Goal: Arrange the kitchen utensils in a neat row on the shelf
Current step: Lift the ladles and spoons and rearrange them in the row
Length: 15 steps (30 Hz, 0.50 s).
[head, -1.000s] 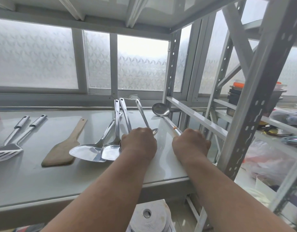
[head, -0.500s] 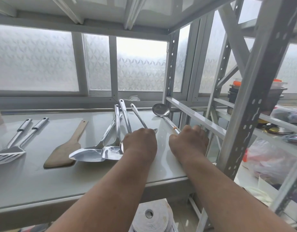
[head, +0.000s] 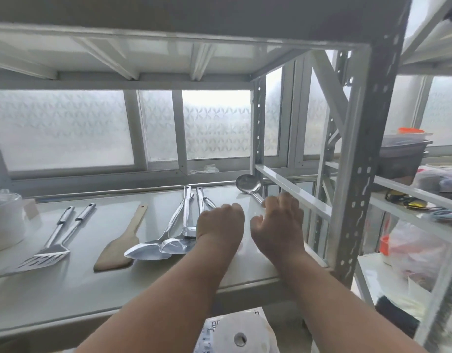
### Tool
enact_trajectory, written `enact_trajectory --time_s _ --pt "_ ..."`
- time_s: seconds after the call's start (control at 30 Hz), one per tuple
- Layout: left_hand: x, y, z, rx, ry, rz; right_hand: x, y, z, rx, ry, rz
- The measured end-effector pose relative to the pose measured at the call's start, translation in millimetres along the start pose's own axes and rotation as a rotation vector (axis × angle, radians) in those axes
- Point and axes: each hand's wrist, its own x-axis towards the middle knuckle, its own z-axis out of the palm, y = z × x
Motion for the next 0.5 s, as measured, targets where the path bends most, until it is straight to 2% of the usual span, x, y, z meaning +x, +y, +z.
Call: enact_trajectory --time_s 0.1,0.23,0.37,0.5 --pt "-8.7 -19.2 -17.3 -0.11 0.114 -0.017 -6.3 -2.8 -6.5 0.093 0.066 -0.096" --pt "-18.3 -60.4 -38.5 -0.479 0.264 -0.095 -12.9 -2.6 -15.5 0.189 0.073 -0.19" --pt "-32.8 -96.1 -72.2 -0.959 0.291 -0.169 -21.3 -12.9 -24.9 0.225 0.036 -0.207" --pt "-47.9 -116.8 -102.4 -1.269 0.292 -0.265 -15.5 -34.3 -39.1 0.202 -0.046 -0.251"
